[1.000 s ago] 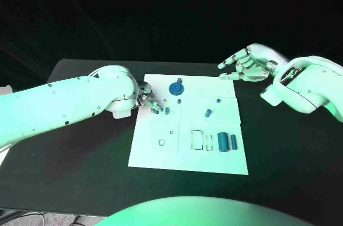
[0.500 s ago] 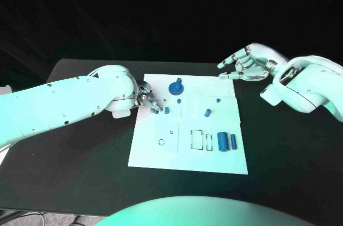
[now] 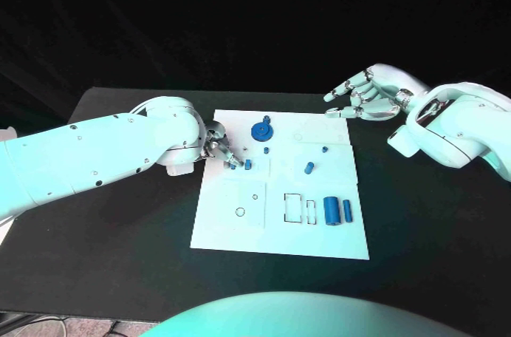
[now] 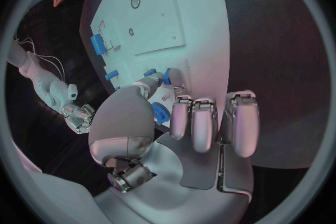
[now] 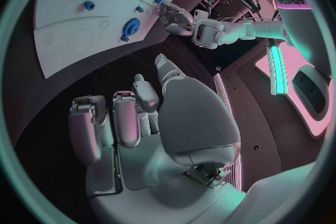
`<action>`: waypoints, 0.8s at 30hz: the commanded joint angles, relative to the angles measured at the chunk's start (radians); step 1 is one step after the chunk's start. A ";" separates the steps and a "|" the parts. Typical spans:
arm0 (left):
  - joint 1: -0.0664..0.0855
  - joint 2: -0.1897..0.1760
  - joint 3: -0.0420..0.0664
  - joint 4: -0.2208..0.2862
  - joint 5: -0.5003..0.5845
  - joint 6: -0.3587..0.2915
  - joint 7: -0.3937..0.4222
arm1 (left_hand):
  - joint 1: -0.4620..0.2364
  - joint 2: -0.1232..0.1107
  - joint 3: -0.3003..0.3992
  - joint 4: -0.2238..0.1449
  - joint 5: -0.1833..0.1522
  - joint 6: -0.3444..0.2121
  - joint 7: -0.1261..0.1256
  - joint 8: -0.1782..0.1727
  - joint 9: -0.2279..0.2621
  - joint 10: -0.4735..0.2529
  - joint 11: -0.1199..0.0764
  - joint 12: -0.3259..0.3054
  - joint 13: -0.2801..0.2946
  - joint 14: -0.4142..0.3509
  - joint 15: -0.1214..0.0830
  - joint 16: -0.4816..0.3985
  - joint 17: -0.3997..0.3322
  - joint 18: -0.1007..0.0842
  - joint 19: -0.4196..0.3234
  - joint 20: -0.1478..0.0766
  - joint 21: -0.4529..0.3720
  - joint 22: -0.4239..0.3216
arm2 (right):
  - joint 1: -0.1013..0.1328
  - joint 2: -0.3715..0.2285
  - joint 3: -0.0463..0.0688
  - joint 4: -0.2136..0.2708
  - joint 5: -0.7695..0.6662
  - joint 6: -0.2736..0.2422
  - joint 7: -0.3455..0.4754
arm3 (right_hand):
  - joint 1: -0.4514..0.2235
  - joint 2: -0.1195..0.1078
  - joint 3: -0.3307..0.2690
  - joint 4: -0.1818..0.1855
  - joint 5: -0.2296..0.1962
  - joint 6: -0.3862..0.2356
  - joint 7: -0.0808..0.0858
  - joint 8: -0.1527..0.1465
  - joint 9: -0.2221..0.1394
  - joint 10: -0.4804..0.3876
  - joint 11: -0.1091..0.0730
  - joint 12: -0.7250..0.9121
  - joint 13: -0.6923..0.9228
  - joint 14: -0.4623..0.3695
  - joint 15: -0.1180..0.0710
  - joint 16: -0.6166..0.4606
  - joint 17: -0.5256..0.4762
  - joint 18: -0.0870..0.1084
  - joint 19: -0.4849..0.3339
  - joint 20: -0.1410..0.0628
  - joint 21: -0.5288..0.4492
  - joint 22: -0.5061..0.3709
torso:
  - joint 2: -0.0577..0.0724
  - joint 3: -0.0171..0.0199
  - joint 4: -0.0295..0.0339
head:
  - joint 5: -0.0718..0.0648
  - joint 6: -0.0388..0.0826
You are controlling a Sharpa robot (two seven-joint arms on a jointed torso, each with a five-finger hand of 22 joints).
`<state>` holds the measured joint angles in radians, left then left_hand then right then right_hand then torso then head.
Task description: Assemble the parts on the task board
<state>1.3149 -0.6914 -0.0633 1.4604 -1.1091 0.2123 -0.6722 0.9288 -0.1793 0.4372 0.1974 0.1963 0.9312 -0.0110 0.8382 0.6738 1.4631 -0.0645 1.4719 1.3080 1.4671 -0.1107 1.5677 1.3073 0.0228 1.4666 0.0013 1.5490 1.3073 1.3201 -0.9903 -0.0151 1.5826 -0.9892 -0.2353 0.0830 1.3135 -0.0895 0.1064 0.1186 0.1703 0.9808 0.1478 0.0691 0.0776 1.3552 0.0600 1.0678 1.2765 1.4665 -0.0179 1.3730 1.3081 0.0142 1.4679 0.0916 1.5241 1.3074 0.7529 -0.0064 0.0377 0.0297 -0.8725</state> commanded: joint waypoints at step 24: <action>-0.008 -0.026 -0.002 -0.008 0.033 -0.139 -0.064 | 0.050 0.011 -0.134 0.094 0.009 -0.067 0.025 -0.043 -0.001 0.001 0.011 -0.079 0.074 0.104 0.002 0.003 0.264 0.005 0.059 -0.003 -0.060 0.155 | -0.001 0.004 0.000 -0.004 -0.002 0.007 0.009 | 0.003 0.008 -0.006 -0.002 0.004 -0.004 0.000 -0.001 0.001 -0.007 0.000 -0.003 -0.001 0.046 0.004 -0.003 0.009 0.015 0.019 0.005 -0.007 0.150 | -0.001 -0.0003 0.0001 | 0.002 0.004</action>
<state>1.3130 -0.7135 -0.0611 1.4568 -1.1057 0.1686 -0.6734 0.9711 -0.1659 0.3080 0.2920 0.2014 0.8731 0.0123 0.7922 0.6756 1.4653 -0.0590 1.4028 1.3078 1.4671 -0.1106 1.5677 1.3080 0.0229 1.4666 0.0014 1.4948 1.3073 1.3201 -0.9879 -0.0152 1.5794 -0.9890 -0.2353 0.0839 1.3135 -0.0895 0.1064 0.1185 0.1703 0.9808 0.1478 0.0691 0.0776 1.3552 0.0600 1.0678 1.2765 1.4665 -0.0179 1.3730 1.3078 0.0140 1.4678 0.0916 1.5241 1.3081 0.7528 -0.0070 0.0378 0.0321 -0.8693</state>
